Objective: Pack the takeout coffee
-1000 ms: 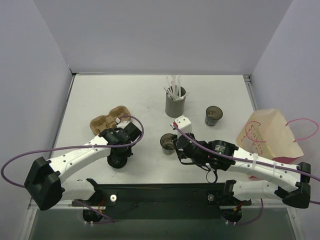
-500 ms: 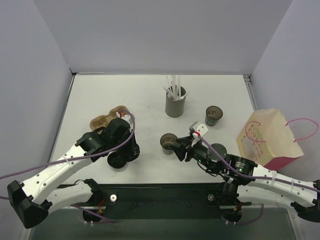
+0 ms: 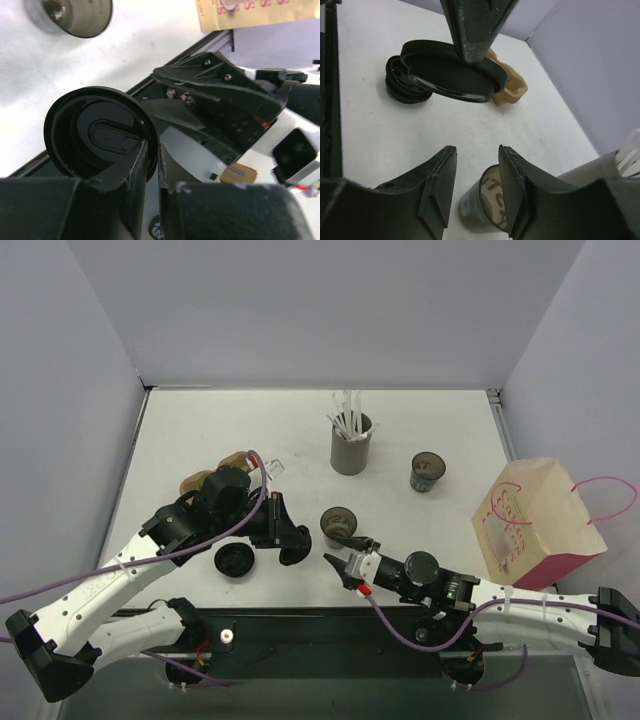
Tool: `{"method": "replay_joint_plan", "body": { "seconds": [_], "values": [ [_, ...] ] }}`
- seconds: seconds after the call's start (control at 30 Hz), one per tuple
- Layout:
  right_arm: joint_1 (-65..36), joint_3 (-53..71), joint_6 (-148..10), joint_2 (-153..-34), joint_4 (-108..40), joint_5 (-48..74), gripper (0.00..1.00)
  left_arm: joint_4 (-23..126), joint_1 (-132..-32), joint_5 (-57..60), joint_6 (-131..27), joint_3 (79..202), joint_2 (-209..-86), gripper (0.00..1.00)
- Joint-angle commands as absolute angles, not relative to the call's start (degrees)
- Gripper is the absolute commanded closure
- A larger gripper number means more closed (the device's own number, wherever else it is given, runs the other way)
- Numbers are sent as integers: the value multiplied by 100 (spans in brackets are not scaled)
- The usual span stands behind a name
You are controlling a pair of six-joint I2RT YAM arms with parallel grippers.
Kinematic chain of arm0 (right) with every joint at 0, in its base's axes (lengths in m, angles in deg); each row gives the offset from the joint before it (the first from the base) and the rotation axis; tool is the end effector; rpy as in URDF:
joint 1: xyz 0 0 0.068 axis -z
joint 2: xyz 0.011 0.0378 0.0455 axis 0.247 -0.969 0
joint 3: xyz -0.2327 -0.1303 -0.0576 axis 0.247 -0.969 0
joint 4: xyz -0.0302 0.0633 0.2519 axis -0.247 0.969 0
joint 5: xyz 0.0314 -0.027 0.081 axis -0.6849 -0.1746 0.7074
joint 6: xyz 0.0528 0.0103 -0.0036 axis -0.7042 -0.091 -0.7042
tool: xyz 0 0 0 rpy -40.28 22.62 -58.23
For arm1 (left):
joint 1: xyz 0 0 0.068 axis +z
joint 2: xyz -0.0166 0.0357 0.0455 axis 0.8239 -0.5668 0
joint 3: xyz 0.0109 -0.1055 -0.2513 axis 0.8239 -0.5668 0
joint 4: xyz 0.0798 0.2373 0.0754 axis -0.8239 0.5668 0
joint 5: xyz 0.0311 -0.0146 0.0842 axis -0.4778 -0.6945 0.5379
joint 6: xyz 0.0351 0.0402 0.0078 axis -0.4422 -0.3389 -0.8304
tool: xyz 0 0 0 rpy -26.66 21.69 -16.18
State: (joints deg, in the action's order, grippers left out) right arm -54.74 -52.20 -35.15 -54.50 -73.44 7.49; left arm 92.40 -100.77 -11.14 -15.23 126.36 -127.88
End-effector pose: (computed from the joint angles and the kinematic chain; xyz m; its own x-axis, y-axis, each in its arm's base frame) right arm 0.0615 0.1649 0.2528 0.4946 0.0256 -0.8687 -0.8127 0.3680 -0.4519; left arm 0.1317 -0.1513 0.3368 -0.9252 -0.0560 -0.3753 0.2640 0.6154 -0.7427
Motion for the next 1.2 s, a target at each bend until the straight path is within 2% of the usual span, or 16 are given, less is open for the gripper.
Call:
{"method": "replay_joint_plan", "body": {
  "seconds": [0.0, 0.13, 0.33, 0.63, 0.97, 1.17],
  "values": [
    [-5829, -4932, -1651, -5891, -8812, 292, 60, 8697, -10091, -1636, -1161, 12718, -12676, 78],
    [-6224, -4968, -473, -6253, -9280, 62, 62, 8671, -10082, -1689, -1064, 12727, -12694, 78],
    [-6664, -4968, 398, -6675, -9914, -307, 62, 8706, -10056, -1689, -915, 12666, -12694, 78],
    [-7078, -4932, 918, -7053, -10371, -545, 66, 8557, -9995, -1627, -607, 12508, -12641, 78],
    [-7429, -5099, 1472, -7641, -11661, -791, 67, 8294, -9925, -1513, -309, 12209, -12553, 79],
    [-7552, -5152, 1604, -7826, -11944, -826, 81, 7889, -9880, -1557, 61, 12033, -12509, 80]
  ]
}}
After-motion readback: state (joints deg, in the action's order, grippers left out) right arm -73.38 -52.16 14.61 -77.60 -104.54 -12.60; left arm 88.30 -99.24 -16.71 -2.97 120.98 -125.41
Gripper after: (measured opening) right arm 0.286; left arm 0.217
